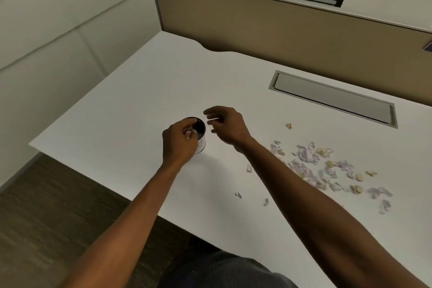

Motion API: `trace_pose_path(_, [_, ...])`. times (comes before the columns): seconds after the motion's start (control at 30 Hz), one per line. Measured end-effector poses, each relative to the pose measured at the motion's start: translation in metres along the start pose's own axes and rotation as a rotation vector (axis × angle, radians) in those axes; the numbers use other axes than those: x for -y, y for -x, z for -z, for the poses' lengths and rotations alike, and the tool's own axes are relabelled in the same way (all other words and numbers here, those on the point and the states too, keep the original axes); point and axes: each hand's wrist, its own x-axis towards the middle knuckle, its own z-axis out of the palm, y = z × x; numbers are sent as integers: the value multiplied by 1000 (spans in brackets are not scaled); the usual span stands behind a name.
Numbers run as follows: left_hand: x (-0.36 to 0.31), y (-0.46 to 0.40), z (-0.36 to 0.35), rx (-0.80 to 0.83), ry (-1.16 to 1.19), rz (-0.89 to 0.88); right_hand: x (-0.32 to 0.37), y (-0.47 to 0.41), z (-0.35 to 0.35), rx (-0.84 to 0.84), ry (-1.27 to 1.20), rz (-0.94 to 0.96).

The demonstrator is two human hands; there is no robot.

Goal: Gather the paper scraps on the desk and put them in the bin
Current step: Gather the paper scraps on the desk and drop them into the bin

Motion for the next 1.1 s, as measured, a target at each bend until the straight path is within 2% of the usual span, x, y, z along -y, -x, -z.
trace_pose_path(0.17, [7,55,-47,151,82,-113,-53,65,41,-176,-143,-95])
trace_pose_path(0.27, [24,86,-71,231,-14,-81,-96,109,73,-311,-173,-184])
trace_pose_path(0.33, [38,104,-83,279,-136,-64,-123,140,95,-406,-72,-227])
trace_pose_path(0.43, [54,125,-96,402,-294,25,-160,191,127,-561,226,-278])
trace_pose_path(0.53, [58,137,-109,450,-334,28,-197,238,156,-649,419,-436])
trace_pose_path(0.63, [47,143,-125,482,-321,-19,-221,268,169,-596,480,-601])
trace_pose_path(0.73, [31,152,-145,541,-290,-62,-226,274,159,-503,513,-634])
trace_pose_path(0.93, [9,170,-172,653,-167,-228,-210,248,122,-341,525,-499])
trace_pose_path(1.0, [6,170,-173,577,-145,-230,-204,236,117,-293,485,-415])
trace_pose_path(1.1, [10,162,-166,462,-142,-174,-201,217,122,-355,505,-333])
